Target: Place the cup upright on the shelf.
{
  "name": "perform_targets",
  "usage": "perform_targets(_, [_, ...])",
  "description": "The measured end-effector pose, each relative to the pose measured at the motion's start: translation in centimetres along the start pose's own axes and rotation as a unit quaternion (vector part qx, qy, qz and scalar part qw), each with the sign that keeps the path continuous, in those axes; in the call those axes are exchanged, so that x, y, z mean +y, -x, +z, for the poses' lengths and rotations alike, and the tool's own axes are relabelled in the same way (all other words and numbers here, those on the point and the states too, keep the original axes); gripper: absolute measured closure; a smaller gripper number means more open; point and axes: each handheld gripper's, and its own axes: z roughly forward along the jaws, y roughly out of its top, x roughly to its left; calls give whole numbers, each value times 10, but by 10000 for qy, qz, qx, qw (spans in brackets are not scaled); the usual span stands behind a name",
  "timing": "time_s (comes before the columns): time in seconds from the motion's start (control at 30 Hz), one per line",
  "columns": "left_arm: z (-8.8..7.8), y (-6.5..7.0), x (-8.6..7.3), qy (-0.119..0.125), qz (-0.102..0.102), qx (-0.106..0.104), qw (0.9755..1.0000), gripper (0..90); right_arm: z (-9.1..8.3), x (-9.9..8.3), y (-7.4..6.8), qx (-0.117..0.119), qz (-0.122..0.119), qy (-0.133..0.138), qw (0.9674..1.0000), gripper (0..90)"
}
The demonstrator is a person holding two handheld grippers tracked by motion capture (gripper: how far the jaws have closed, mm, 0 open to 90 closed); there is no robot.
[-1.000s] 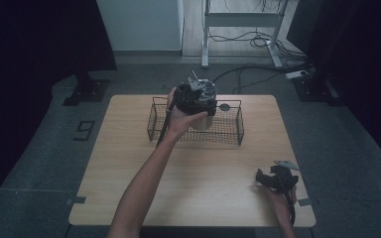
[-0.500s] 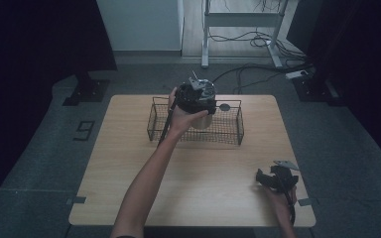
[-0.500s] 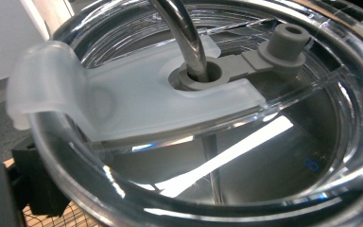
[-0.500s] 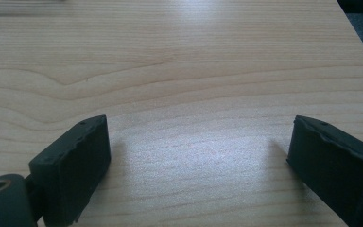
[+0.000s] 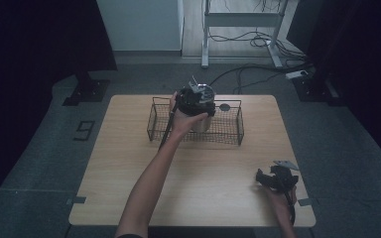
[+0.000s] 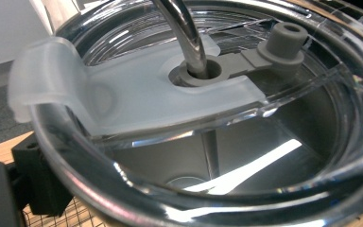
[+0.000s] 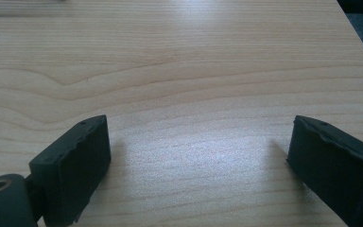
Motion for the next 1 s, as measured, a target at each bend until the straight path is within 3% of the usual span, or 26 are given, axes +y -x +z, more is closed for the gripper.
perform_targets(0.5, [2, -9, 3, 70, -80, 95, 9999, 43, 0, 0, 0, -4, 1, 1, 10000, 64])
perform_targets(0.77, [20, -12, -3, -93, -102, 208, 9997, 43, 0, 0, 0, 3, 3, 0, 10000, 65])
perform_targets(1.0, [43, -10, -22, -396, -127, 254, 9988, 43, 0, 0, 1, 32, -28, 4, 10000, 69])
